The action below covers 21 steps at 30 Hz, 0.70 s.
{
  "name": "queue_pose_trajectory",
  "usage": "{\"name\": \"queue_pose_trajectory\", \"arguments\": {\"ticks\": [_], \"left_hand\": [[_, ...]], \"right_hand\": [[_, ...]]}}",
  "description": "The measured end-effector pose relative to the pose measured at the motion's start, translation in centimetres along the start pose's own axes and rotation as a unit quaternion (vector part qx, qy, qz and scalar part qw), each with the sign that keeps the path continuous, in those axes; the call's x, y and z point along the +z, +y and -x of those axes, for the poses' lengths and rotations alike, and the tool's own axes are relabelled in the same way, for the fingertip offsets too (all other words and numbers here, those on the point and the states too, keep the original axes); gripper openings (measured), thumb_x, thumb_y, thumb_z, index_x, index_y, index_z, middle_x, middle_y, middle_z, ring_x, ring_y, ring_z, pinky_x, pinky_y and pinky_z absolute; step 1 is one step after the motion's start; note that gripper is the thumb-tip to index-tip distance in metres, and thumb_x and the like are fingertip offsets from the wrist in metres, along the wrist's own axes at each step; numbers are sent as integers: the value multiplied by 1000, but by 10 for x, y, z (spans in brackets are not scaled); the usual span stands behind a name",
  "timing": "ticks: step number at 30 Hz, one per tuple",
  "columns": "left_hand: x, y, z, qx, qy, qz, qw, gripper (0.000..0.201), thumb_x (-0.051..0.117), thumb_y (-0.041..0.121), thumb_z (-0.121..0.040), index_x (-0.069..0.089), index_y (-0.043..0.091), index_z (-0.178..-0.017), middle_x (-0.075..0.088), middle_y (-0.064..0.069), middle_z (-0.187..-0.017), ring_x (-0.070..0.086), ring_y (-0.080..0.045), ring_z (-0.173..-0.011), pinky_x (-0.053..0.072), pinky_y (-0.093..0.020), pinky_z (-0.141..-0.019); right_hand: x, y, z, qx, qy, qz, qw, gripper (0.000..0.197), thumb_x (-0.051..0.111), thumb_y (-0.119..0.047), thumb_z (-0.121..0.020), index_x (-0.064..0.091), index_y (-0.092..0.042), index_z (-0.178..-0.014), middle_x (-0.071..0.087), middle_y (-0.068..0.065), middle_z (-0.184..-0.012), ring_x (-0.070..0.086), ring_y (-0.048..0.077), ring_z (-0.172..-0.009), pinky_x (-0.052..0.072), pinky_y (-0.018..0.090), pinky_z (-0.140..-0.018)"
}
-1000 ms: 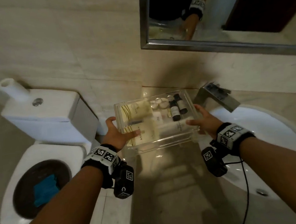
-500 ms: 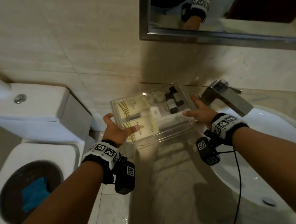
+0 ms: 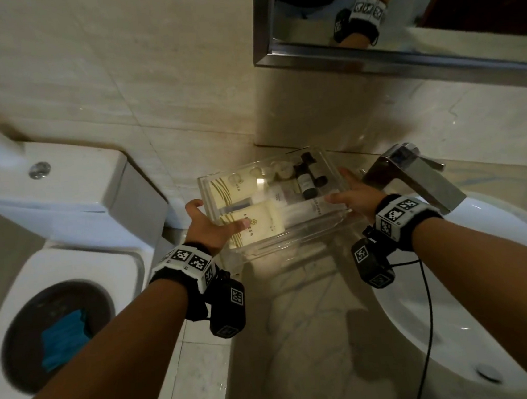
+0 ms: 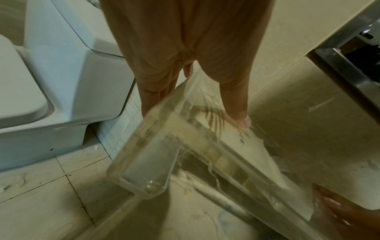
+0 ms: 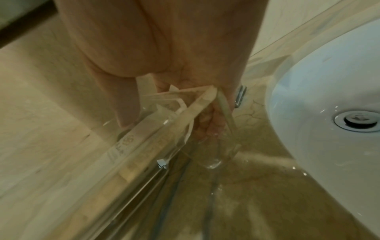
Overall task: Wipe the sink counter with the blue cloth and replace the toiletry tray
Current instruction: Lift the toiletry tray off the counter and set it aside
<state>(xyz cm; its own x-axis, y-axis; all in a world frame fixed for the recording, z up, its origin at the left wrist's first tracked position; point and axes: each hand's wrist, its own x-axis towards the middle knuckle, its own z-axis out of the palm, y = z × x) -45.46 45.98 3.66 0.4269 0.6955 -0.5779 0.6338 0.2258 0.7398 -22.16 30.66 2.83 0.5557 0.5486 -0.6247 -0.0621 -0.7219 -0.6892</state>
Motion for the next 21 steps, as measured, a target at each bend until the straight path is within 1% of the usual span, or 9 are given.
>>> {"name": "queue_pose_trajectory", "arguments": {"ticks": [3,6,10,11,13,14,16,18,21], "left_hand": [[2,-1,-2,-10,4,11,1000,88,77,19,-78,14,12,-140,42,-15,-137,44,-17,-98,44,-29,-87],[5,-3,-6,-13,1,37,999,86,74,16,-80,13,12,-140,44,-16,-136,47,-18,-98,44,-30,-83],[6,-5,-15,-24,24,62,997,95,77,18,-77,9,16,-143,44,-4,-123,51,-23,-110,48,-37,-90],[6,-6,-17,-24,30,64,997,103,81,23,-73,7,19,-145,45,-1,-126,50,-23,-114,47,-41,-95],[7,-9,-19,-19,30,56,998,115,87,33,-63,6,29,-145,47,-4,-135,50,-26,-121,44,-51,-100],[7,-10,-19,-18,29,61,998,114,87,31,-63,7,29,-145,47,-5,-134,50,-27,-121,45,-54,-98],[8,-8,-17,-23,27,86,996,105,82,16,-71,8,21,-146,47,-3,-127,52,-27,-117,48,-55,-94],[10,-10,-19,-15,19,102,995,97,77,6,-75,11,18,-145,47,-8,-129,53,-31,-118,48,-55,-93],[11,-11,-19,-10,24,101,995,97,78,6,-75,11,18,-144,46,-8,-131,51,-32,-121,48,-54,-94]], "right_hand": [[-2,-1,-3,-7,2,20,1000,81,62,-20,-86,9,-29,-148,23,8,-154,34,32,-136,33,50,-110],[-3,-5,-4,-18,-9,57,998,81,61,-23,-88,7,-27,-148,23,8,-154,32,32,-137,33,49,-110],[-3,-7,-4,-20,-22,92,995,86,63,-35,-85,5,-31,-148,25,10,-153,35,33,-135,34,51,-109],[-3,-7,-4,-19,-23,101,994,86,61,-35,-86,3,-30,-148,25,11,-154,34,33,-136,34,49,-110],[-1,-7,-3,-19,-15,127,992,84,57,-35,-89,-2,-26,-149,22,13,-154,32,33,-137,31,43,-111],[-1,-6,-4,-18,-11,138,990,83,56,-35,-90,-3,-25,-149,21,13,-155,31,33,-137,30,41,-110],[0,-3,-4,-23,-5,151,988,81,54,-33,-92,-3,-22,-149,20,13,-155,31,32,-138,29,38,-109],[0,-2,-3,-35,0,152,988,80,54,-31,-92,-1,-20,-149,22,13,-154,33,32,-136,31,37,-108],[1,-2,-1,-59,7,139,988,74,56,-26,-91,9,-19,-148,28,12,-151,36,32,-134,33,38,-105]]}}
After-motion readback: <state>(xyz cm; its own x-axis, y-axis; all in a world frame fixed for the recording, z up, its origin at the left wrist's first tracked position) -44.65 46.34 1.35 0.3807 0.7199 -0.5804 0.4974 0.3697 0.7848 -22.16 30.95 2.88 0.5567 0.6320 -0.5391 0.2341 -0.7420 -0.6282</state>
